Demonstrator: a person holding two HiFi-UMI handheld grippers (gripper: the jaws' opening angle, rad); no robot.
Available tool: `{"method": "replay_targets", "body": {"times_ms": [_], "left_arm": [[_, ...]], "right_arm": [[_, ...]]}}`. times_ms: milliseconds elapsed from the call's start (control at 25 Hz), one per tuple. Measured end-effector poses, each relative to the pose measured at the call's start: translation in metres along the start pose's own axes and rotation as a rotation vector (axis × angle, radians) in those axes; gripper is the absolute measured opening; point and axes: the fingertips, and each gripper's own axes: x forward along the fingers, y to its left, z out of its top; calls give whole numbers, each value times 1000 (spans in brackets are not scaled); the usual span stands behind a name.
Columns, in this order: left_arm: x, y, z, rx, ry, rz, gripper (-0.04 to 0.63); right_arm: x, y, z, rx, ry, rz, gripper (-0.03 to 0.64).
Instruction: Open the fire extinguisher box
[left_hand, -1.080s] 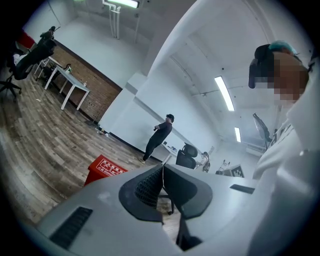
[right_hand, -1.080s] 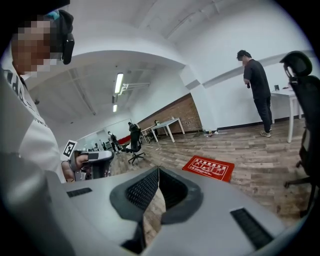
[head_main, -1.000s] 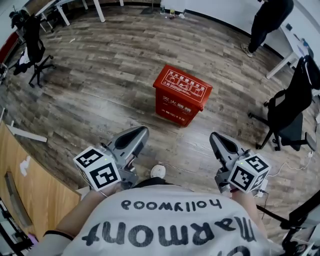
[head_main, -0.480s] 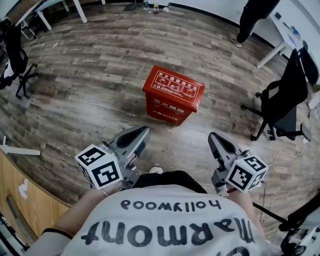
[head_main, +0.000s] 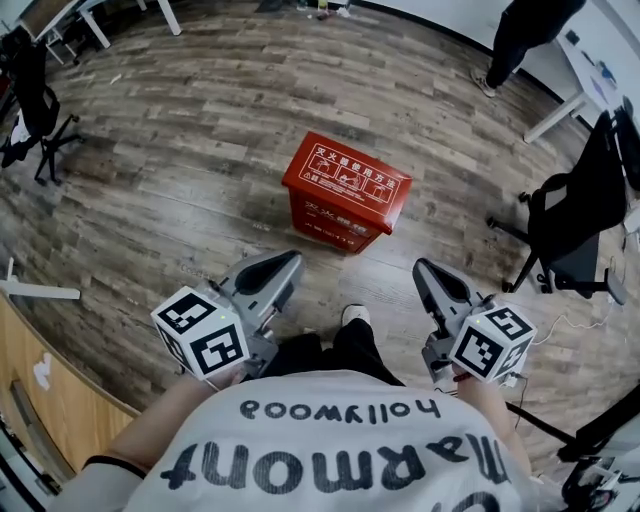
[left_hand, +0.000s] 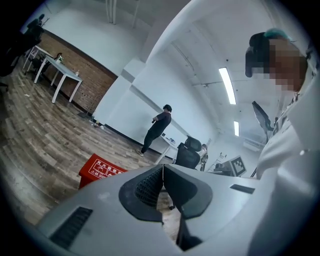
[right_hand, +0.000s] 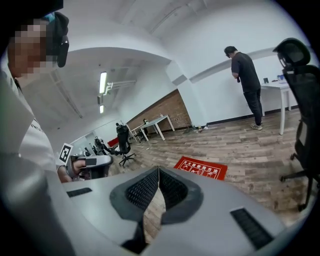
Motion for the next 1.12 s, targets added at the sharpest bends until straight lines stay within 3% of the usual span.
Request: {"method": "replay_targets", "body": {"times_ms": [80, 280, 520, 760, 920, 1120], "left_arm": [[10, -2, 1, 12, 3, 15, 9], [44, -19, -1, 137, 45, 20, 9], [87, -25, 11, 94, 20, 35, 9], [125, -29, 20, 198, 41, 49, 9], [143, -33, 25, 194, 35, 29, 9], [153, -23, 25, 186, 26, 89, 9]], "right_arm": [[1, -13, 6, -12, 9, 6, 9], [0, -48, 20, 24, 15, 23, 9], [1, -90, 44, -8, 28, 40, 9], [5, -136, 65, -35, 33, 43, 9], [12, -152, 71, -40, 49, 74, 9], [24, -163, 60, -26, 88, 105, 9]]}}
